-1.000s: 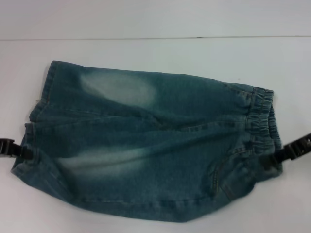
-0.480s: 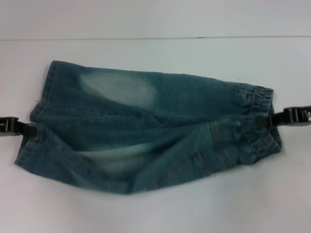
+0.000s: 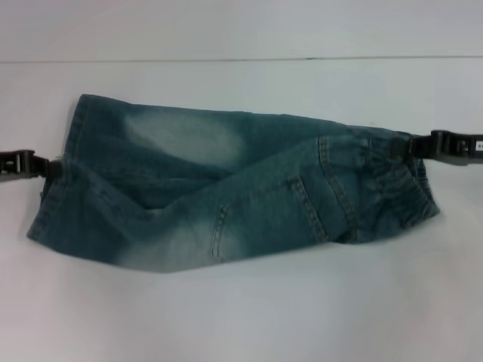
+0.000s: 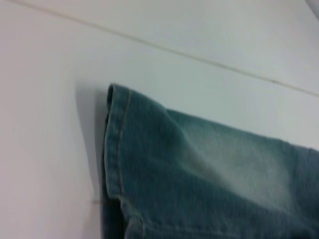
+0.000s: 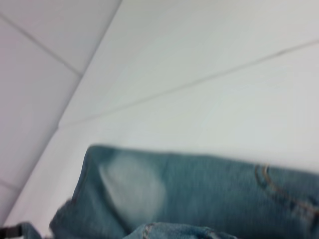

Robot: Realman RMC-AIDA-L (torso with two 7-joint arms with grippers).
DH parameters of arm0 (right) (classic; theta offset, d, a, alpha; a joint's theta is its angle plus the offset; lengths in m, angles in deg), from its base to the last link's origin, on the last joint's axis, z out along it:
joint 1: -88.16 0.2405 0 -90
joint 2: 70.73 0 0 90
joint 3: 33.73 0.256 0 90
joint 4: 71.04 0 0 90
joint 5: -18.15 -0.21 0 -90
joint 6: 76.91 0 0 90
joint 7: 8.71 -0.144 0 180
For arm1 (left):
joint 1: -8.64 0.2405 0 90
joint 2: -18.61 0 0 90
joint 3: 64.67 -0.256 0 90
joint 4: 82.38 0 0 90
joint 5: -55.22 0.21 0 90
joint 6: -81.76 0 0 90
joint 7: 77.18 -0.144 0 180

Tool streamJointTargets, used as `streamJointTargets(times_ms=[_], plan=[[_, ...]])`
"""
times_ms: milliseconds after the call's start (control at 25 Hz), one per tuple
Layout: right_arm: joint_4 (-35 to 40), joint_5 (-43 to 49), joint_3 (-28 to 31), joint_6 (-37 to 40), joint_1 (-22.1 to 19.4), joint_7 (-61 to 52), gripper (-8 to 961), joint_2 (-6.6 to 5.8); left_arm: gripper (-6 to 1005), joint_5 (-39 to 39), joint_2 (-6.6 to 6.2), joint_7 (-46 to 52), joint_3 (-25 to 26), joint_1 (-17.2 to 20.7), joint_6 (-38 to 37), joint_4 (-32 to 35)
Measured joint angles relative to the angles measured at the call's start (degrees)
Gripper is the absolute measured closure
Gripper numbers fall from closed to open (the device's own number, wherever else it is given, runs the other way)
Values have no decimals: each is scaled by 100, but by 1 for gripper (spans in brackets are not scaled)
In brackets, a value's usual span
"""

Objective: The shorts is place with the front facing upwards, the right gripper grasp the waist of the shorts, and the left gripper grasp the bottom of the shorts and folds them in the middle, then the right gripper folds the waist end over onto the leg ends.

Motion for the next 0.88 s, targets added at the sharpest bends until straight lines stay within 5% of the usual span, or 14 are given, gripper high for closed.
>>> streamJointTargets(times_ms=[880], plan=[[-209,-1342,20,-747,-167,938,887,250,1000,-721,-41,-29,-70,-485,1817,-651]])
